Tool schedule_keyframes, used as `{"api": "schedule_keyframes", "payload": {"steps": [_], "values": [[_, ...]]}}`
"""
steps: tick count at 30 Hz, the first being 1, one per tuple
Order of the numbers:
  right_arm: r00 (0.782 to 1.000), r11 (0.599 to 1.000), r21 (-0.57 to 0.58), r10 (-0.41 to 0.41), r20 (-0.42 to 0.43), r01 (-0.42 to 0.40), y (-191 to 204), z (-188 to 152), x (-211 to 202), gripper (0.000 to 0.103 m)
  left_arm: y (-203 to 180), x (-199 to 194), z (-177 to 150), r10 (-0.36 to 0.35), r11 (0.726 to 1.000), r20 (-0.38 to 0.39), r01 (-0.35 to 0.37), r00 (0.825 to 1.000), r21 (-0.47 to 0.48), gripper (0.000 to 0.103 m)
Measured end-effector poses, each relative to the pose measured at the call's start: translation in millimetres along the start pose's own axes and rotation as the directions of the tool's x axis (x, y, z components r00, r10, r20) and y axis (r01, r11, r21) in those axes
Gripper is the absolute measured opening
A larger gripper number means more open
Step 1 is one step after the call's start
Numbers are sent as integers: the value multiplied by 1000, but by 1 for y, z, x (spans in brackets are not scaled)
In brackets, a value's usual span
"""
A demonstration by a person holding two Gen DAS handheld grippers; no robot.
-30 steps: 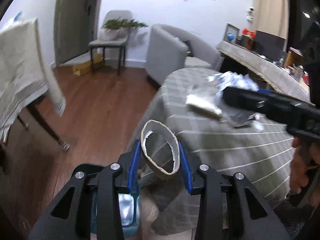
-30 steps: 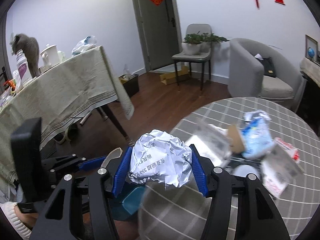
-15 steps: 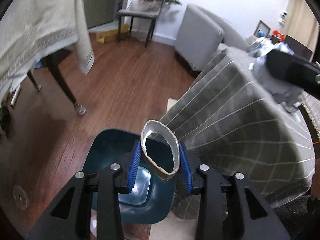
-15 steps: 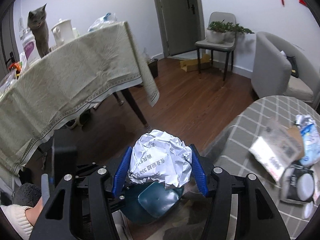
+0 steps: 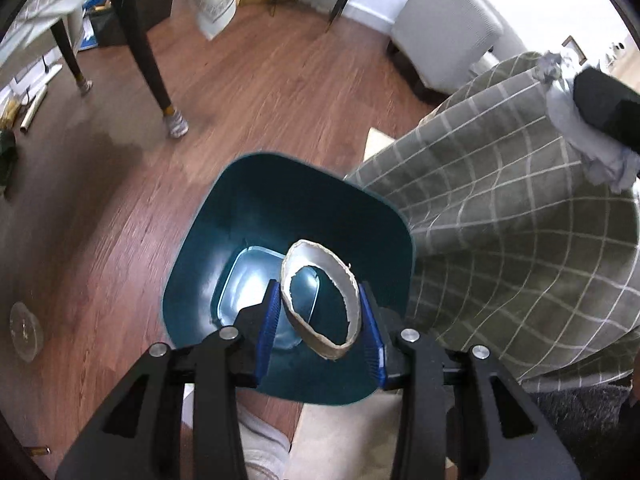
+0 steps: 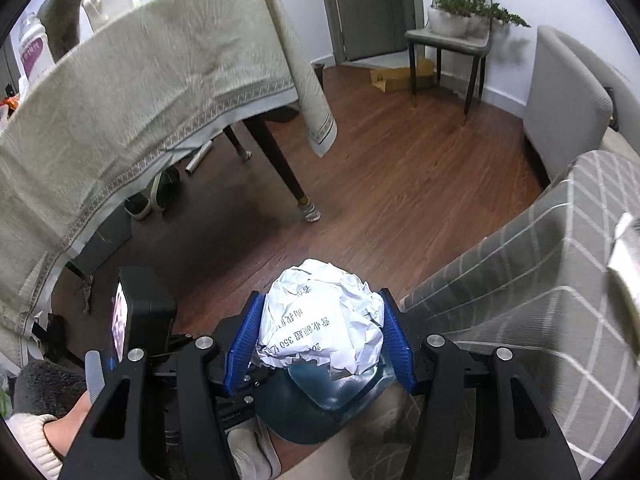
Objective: Collect trash
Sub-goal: 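Grasp the brown tape roll with the left gripper while the right carries the paper, then open both grippers over the teal bin, dropping paper and tape roll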
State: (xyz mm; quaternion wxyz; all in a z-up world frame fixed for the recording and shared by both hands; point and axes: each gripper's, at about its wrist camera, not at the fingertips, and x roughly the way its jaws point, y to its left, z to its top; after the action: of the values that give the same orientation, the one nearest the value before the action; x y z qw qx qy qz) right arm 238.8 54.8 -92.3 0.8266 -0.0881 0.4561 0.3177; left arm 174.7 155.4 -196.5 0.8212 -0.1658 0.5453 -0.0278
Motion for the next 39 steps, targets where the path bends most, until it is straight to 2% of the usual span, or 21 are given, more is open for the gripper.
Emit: {"api": "schedule_keyframes", "payload": {"steps": [4, 6, 7, 13, 20, 27, 31, 34, 39], "values": [[999, 1000, 9, -2, -40, 3, 2, -2, 22, 59, 11, 5, -6, 10, 1000, -28, -10, 1000, -5, 41], [998, 1000, 20, -7, -68, 8, 3, -4, 33, 59, 17, 3, -9, 17, 1000, -32, -17, 999, -10, 45], [997, 1000, 22, -1, -73, 3, 4, -4, 38, 59, 21, 4, -10, 21, 1000, -29, -21, 999, -12, 51], [992, 1000, 25, -9, -127, 12, 9, -8, 64, 58, 35, -10, -11, 26, 999, 15, -26, 1000, -27, 63], [983, 999, 22, -23, -183, 27, 16, -14, 88, 59, 39, -39, -10, 40, 999, 99, -40, 994, -2, 64], [968, 999, 30, -36, -250, 45, 23, -23, 116, 59, 42, -75, -12, 51, 998, 210, -54, 976, 8, 59], [957, 998, 24, -48, -287, 57, 31, -30, 134, 59, 47, -88, -12, 50, 999, 241, -52, 969, 0, 53], [947, 998, 12, -56, -315, 63, 37, -35, 146, 59, 50, -98, -13, 30, 1000, 258, -29, 966, -6, 46], [924, 996, -19, -88, -371, 87, 44, -47, 169, 59, 55, -114, -14, 20, 1000, 284, -22, 959, 2, 40]]}}
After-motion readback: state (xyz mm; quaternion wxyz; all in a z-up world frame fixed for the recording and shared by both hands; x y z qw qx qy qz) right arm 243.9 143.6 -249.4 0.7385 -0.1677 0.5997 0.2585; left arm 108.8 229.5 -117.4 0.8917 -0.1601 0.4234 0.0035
